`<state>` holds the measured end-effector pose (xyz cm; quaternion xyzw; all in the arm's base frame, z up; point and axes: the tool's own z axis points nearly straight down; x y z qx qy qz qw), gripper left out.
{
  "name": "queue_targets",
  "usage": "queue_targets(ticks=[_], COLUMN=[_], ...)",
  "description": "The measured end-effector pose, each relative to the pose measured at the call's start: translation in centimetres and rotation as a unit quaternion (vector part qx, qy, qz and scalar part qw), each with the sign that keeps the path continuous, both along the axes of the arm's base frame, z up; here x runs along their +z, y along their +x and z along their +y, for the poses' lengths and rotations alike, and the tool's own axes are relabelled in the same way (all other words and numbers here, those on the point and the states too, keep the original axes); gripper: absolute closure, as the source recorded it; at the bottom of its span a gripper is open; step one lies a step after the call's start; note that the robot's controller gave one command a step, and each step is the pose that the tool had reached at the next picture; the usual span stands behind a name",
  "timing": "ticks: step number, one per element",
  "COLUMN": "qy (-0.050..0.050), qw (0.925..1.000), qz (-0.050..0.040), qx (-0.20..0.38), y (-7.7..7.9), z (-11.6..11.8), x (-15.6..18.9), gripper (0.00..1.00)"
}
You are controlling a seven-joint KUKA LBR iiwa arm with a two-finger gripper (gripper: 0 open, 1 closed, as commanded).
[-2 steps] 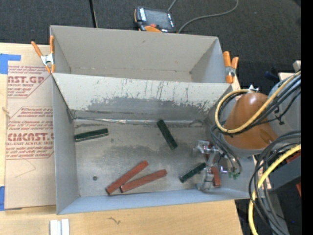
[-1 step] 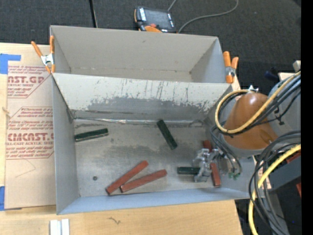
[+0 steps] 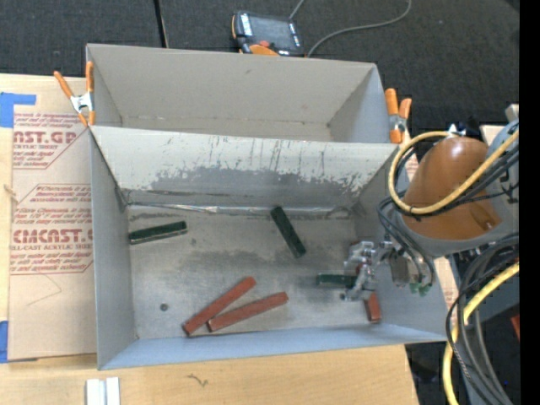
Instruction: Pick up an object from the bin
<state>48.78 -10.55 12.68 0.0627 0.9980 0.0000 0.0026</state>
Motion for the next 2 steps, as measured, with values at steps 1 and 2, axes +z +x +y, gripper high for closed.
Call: queue_targets(ticks=[1,2], qy=[0.0,0.0], qw=[1.0,1.0], qz=[0.0012,0.0014], qx=[0.0,0.0], y=[0.1,0.1], z=[0.0,0.1], x=[1.7,2.9], gripper=[1.0,1.0])
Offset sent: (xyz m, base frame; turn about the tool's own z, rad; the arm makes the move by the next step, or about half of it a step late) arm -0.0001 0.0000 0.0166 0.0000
